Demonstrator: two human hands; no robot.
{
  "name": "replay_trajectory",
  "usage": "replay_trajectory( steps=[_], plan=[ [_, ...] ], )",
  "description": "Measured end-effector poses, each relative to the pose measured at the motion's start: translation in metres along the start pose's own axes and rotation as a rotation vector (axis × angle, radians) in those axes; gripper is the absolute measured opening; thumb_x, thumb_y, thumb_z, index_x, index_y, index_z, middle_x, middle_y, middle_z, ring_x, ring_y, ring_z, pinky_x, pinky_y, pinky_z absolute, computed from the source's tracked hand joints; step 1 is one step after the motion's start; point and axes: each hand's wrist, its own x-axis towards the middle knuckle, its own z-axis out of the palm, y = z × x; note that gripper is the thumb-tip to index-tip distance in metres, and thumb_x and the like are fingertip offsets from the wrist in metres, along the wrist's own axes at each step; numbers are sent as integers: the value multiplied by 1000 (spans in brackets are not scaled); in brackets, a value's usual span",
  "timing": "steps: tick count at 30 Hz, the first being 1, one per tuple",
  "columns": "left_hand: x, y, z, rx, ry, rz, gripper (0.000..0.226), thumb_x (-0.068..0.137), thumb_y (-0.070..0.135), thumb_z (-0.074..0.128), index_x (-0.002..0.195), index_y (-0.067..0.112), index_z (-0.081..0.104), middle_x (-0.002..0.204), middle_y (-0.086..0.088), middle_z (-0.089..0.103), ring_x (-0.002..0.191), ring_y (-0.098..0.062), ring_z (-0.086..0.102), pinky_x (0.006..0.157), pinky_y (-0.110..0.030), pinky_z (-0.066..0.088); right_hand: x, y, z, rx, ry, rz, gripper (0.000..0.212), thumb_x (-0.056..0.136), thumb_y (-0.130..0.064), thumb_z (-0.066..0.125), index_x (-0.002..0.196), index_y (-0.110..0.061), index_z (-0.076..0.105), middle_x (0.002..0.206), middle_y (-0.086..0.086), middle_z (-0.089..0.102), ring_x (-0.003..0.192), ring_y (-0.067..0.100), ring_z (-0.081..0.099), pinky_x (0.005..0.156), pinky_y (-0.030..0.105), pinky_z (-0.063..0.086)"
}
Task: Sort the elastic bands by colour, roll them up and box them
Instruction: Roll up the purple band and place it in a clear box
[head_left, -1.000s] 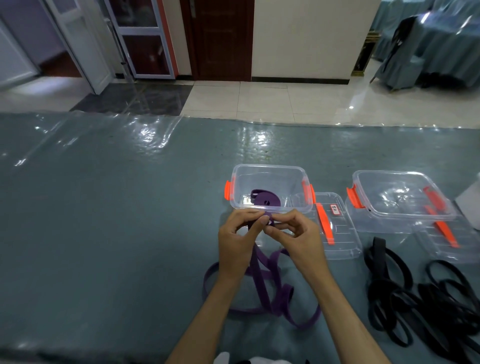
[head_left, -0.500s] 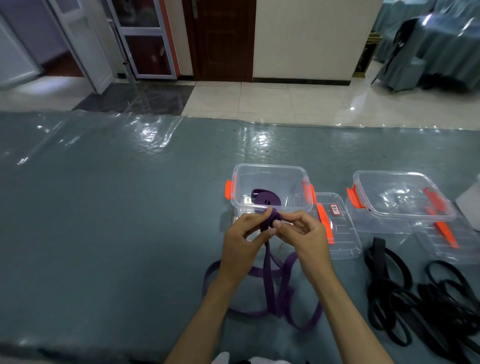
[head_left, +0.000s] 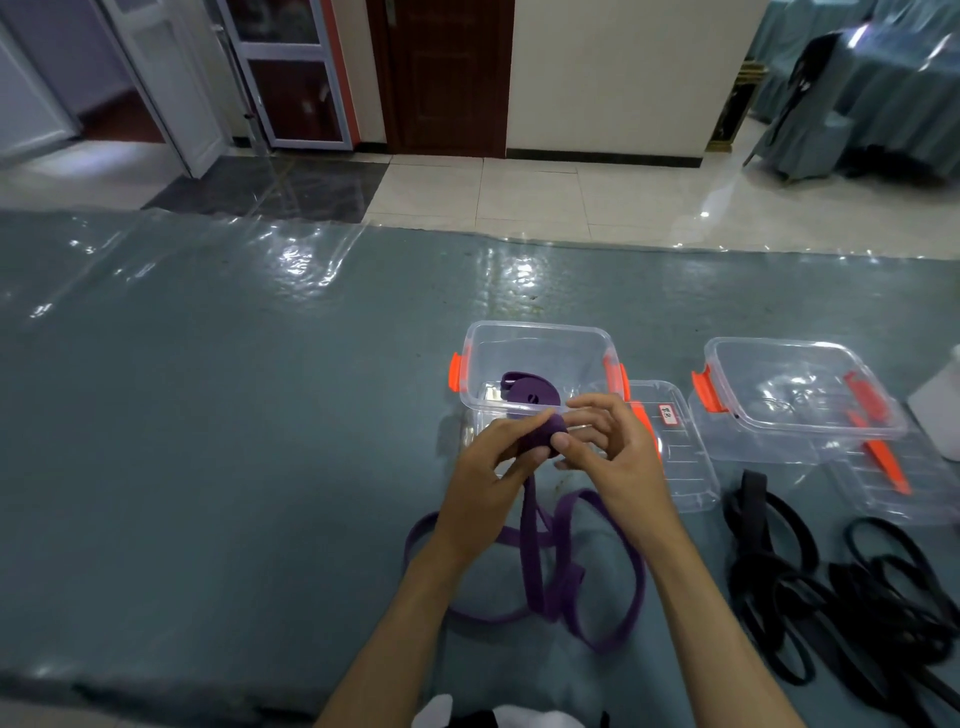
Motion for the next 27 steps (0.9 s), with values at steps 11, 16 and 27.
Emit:
replay_trajectory(
  steps=[11, 16, 27],
  plan=[
    [9, 4, -15, -112, -20, -117, 40, 78, 21, 93, 111, 18, 70, 107, -4, 80, 101, -27, 78, 90, -43, 64, -3, -11, -5, -144, -24, -71, 21, 90, -18, 81, 109, -26, 78, 110, -2, 78, 99, 21, 77, 83, 38, 65],
    [11, 11, -21, -144, -45, -163, 46, 79, 21, 92, 121, 24, 73, 109, 0, 81, 102, -22, 79, 90, -41, 64, -2, -14, -2, -155, -23, -105, 22, 88, -19, 82, 109, -26, 81, 112, -4, 77, 97, 22, 77, 77, 38, 67],
    [11, 17, -14, -359, 82, -177, 37, 90, 4, 79, 126, 11, 73, 118, -7, 79, 114, -25, 75, 98, -30, 58, -11, -8, 12, 71, 33, -40, 17, 82, -27, 87, 90, -27, 72, 113, 5, 75, 103, 28, 76, 75, 43, 66]
  ],
)
